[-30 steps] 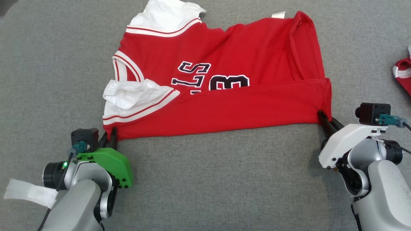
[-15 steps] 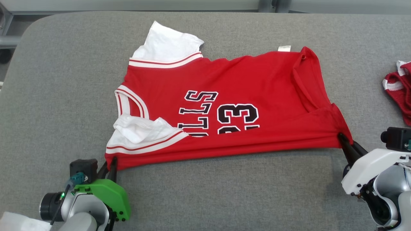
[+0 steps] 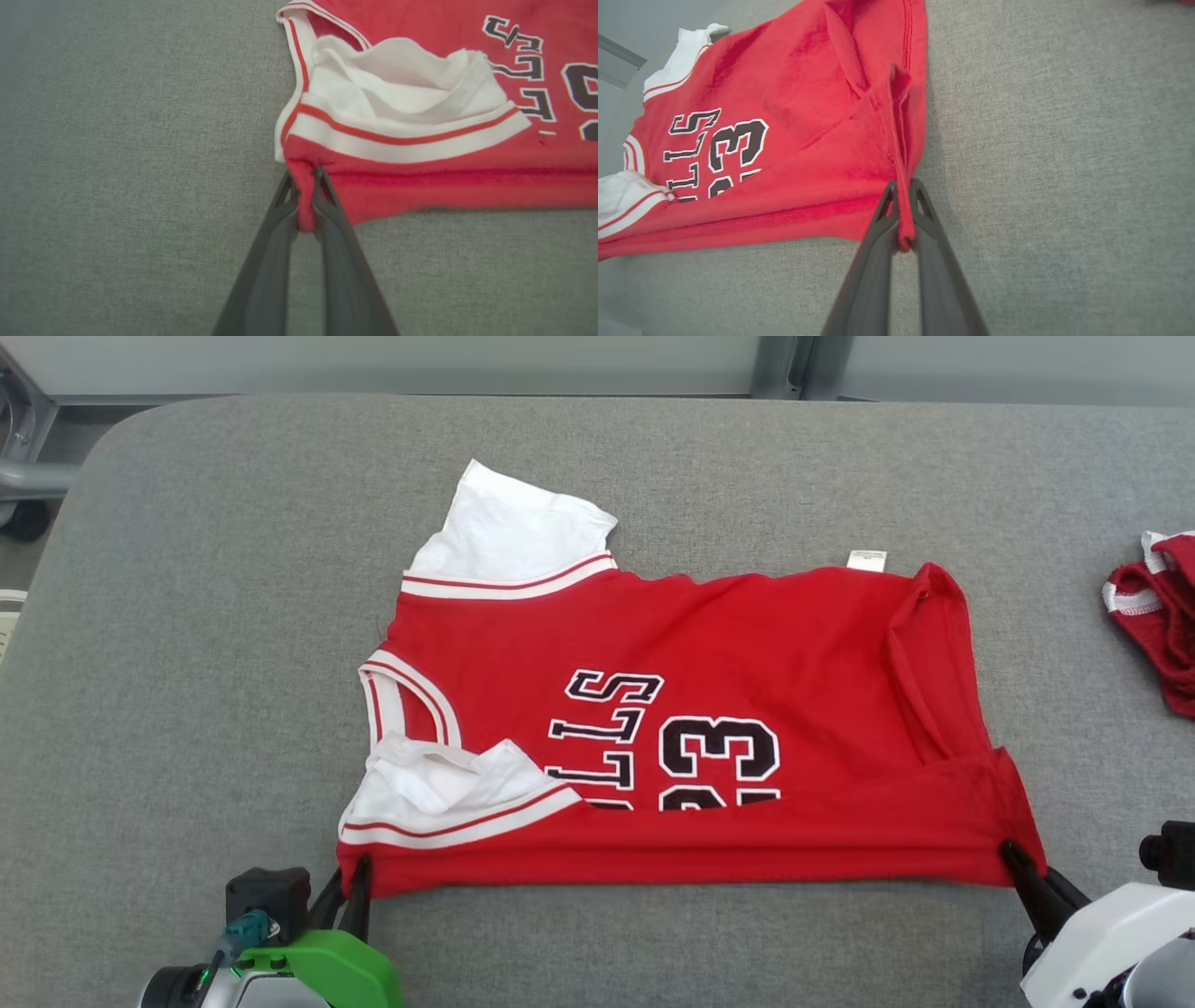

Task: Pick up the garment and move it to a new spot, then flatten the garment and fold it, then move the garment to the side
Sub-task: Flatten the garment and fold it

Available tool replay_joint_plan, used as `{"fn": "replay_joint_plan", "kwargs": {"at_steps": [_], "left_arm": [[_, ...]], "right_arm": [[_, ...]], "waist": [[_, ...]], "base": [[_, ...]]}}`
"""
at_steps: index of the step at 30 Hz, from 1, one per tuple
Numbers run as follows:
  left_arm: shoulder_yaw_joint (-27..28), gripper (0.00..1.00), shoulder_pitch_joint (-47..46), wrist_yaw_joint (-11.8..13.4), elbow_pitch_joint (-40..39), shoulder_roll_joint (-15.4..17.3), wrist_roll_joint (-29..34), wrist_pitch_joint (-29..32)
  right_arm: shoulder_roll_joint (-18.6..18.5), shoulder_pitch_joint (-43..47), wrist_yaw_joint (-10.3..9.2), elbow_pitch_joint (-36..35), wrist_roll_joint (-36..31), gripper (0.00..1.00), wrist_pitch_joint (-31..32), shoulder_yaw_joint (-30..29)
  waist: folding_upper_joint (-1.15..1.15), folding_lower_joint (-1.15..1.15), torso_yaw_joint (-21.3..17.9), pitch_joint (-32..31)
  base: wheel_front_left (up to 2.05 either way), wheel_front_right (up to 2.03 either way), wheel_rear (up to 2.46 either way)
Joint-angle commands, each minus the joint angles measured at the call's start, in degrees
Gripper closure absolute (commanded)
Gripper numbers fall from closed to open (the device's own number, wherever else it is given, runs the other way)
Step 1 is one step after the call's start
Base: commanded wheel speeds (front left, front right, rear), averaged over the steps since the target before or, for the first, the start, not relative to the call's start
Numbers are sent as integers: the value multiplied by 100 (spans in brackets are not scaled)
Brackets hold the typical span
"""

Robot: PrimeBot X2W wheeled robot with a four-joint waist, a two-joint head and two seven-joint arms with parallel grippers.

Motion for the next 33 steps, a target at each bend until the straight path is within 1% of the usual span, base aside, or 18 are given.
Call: {"fn": "replay_joint_plan", "kwargs": {"at_steps": [1,5,9,14,15,16,17,18,26,30,33], "left_arm": [[-9,100,91,53,-56,-15,51,-30],[-29,100,156,73,-109,-41,46,-70],[-49,100,267,21,-138,-93,-26,-160],[-22,100,398,16,-40,-152,-126,-266],[-30,100,422,5,14,-152,-155,-233],[-43,96,446,-26,69,-162,-181,-231],[-58,45,423,-53,121,-144,-128,-292],[-45,0,378,-82,174,-129,-77,-383],[158,0,98,-222,669,-256,26,-1034],[256,0,-96,-385,776,-333,186,-1444],[373,0,-213,-513,787,-443,349,-1618]], "right_arm": [[11,153,-10,-70,73,100,1,9],[32,328,-10,-123,99,100,31,47],[41,441,-10,-147,-18,100,82,10],[48,483,-10,-98,-160,100,42,-15],[48,481,-10,-67,-207,59,27,-6],[46,481,-11,-10,-286,0,1,-37],[3,467,-10,36,-396,0,-34,-26],[-30,447,-9,87,-480,0,-109,-8],[-16,73,-8,462,-952,0,-1000,-75],[36,-160,-8,615,-901,0,-1513,-91],[41,-297,-8,755,-990,0,-1847,5]], "waist": [[0,0,-17,-2],[0,0,-49,-7],[0,0,-93,-35],[0,0,-130,-87],[0,0,-130,-105],[0,0,-127,-118],[0,0,-116,-131],[0,0,-104,-147],[0,0,15,-342],[0,0,55,-489],[0,0,61,-598]], "base": [[0,0,0],[0,0,0],[0,0,0],[0,0,0],[0,0,0],[0,0,0],[0,0,0],[0,0,0],[0,0,0],[0,0,0],[0,0,0]]}}
